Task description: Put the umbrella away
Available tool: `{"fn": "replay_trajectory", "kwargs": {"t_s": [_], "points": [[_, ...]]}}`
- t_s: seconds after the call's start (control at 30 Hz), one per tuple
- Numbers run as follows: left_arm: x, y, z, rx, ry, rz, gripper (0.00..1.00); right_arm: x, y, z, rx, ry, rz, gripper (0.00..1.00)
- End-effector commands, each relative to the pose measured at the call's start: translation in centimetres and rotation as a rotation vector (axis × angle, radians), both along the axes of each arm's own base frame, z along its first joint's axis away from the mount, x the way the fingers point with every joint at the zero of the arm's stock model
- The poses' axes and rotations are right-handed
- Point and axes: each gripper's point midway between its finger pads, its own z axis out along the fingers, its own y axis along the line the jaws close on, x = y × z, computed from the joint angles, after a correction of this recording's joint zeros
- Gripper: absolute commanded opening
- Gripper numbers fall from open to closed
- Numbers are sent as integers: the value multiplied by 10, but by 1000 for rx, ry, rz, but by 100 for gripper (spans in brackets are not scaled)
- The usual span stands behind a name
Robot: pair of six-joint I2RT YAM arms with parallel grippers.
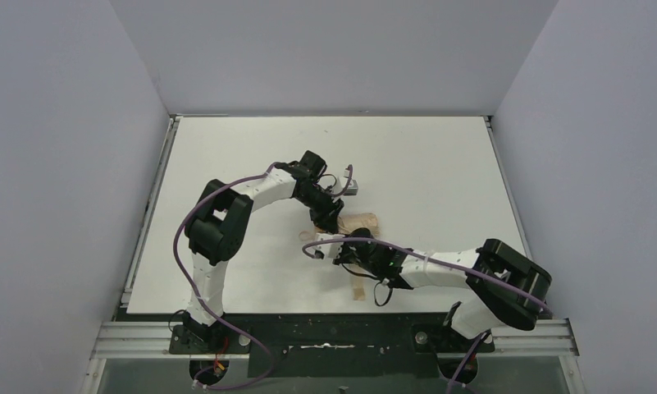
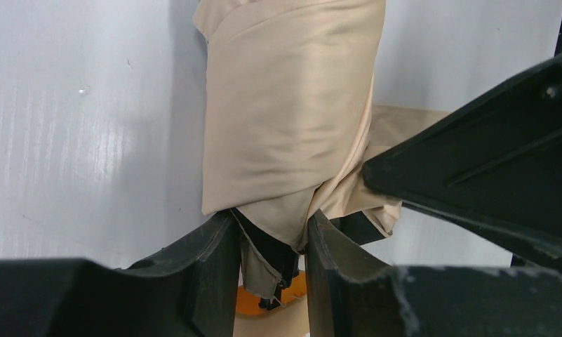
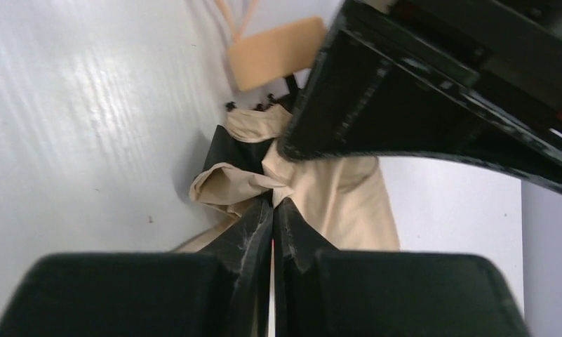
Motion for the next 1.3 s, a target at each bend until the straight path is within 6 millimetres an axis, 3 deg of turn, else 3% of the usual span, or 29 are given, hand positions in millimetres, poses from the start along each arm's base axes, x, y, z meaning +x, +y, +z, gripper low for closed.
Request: {"fn": "replay_trajectory", "kwargs": {"t_s": [0.0, 0.23, 0.53, 0.6, 0.7, 0.8, 0.97, 1.1, 1.27], "points": [[8, 11, -2, 56, -63, 15, 0, 15, -9, 38, 89, -28, -70, 0], [8, 11, -1, 56, -65, 16, 0, 15, -48, 37, 21, 39, -164, 0], [9, 11, 3, 49, -81, 20, 0, -1, -69, 20, -93, 106, -152, 0], [10, 11, 6, 51, -96, 16, 0, 2, -73, 24, -101, 86, -166, 2], [7, 10, 9, 65, -145, -4, 0, 5, -66, 49, -6, 50, -176, 13], [5, 11, 11, 74, -212, -10, 0, 5, -57, 88, 148, 12, -171, 27], [7, 12, 15, 93, -318, -5, 0, 1, -62, 150, 435, -62, -182, 35], [5, 10, 13, 122, -385, -15, 0, 11, -89, 172, 596, -48, -359, 40], [-6, 5, 5, 166, -487, -58, 0, 42, -124, 177, 689, 46, -592, 53]]}}
